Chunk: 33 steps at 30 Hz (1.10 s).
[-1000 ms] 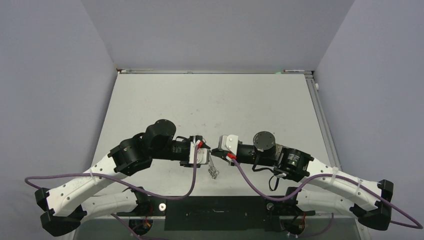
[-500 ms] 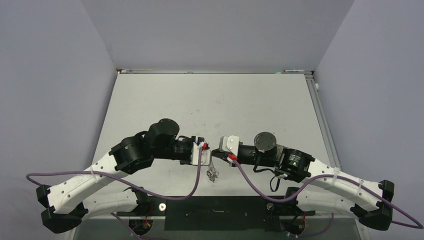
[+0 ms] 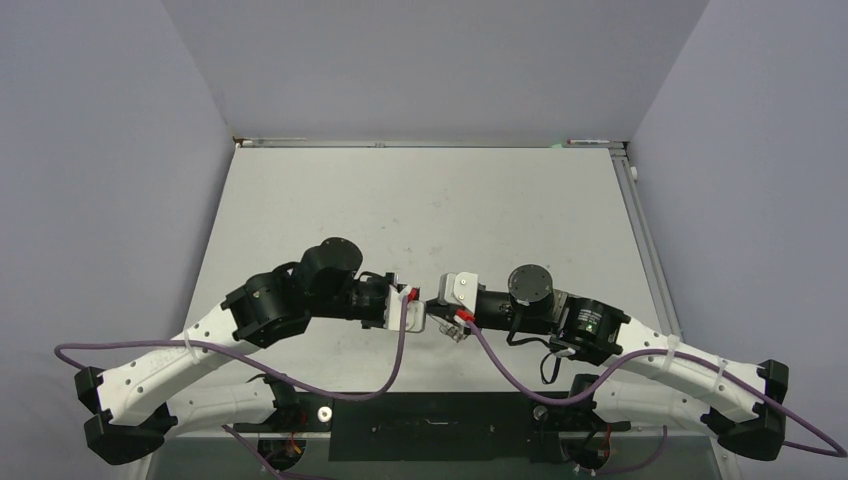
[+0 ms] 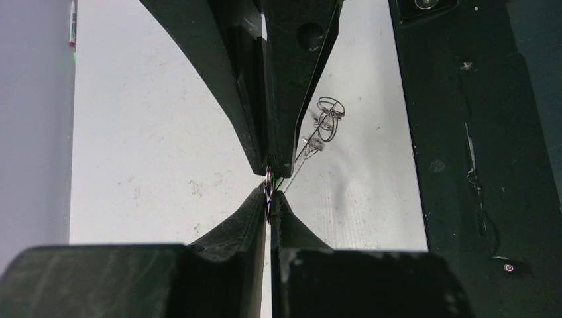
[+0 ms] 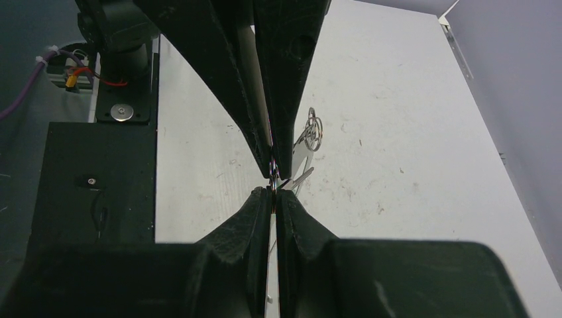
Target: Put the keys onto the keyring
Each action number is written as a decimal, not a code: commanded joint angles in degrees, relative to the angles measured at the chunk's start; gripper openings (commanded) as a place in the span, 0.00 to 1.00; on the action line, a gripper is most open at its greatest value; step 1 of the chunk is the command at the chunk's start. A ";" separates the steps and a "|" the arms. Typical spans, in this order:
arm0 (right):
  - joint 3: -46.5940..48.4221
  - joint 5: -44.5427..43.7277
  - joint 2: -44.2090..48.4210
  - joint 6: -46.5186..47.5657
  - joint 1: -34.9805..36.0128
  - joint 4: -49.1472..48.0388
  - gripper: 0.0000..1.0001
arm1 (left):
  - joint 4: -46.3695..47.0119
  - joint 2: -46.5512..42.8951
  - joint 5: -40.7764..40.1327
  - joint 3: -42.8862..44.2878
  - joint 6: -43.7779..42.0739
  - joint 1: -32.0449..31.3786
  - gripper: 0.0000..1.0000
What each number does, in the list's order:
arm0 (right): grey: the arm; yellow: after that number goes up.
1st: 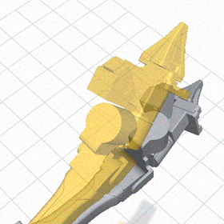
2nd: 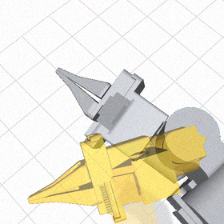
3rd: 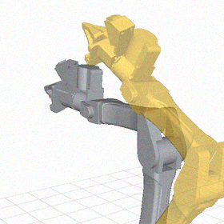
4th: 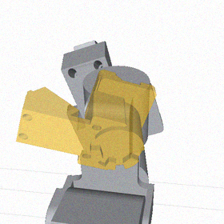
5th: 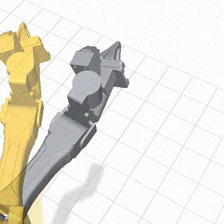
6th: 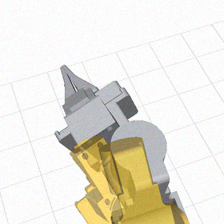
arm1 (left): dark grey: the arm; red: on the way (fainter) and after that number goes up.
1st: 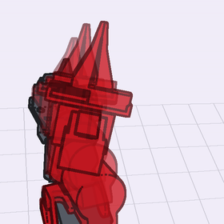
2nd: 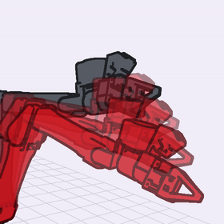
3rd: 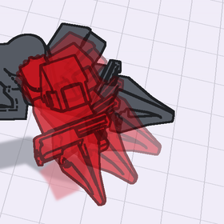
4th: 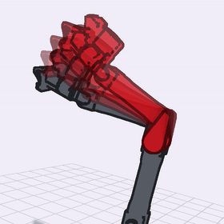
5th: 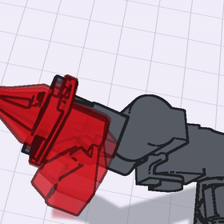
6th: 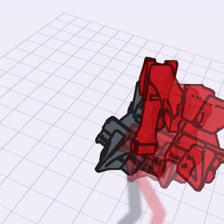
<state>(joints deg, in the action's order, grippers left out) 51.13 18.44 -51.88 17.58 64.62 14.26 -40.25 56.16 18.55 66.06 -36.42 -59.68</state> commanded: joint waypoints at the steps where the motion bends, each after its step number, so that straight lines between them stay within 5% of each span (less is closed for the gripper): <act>1: 0.67 -1.12 2.87 0.57 0.59 -3.87 0.05 | 1.93 -1.98 -2.04 1.36 1.35 -0.21 0.00; 15: -2.09 -3.16 4.30 -0.68 0.59 -8.04 0.05 | 21.14 -12.36 8.68 -8.45 11.35 7.06 0.00; 33: -6.10 -4.78 5.12 -0.70 0.56 -17.06 0.05 | 39.19 -13.84 16.07 -16.93 23.33 10.12 0.00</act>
<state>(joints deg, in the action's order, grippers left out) 47.18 15.57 -48.16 16.71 65.30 4.14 -13.13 43.62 30.98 49.84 -19.49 -49.98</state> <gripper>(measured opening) 0.065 0.007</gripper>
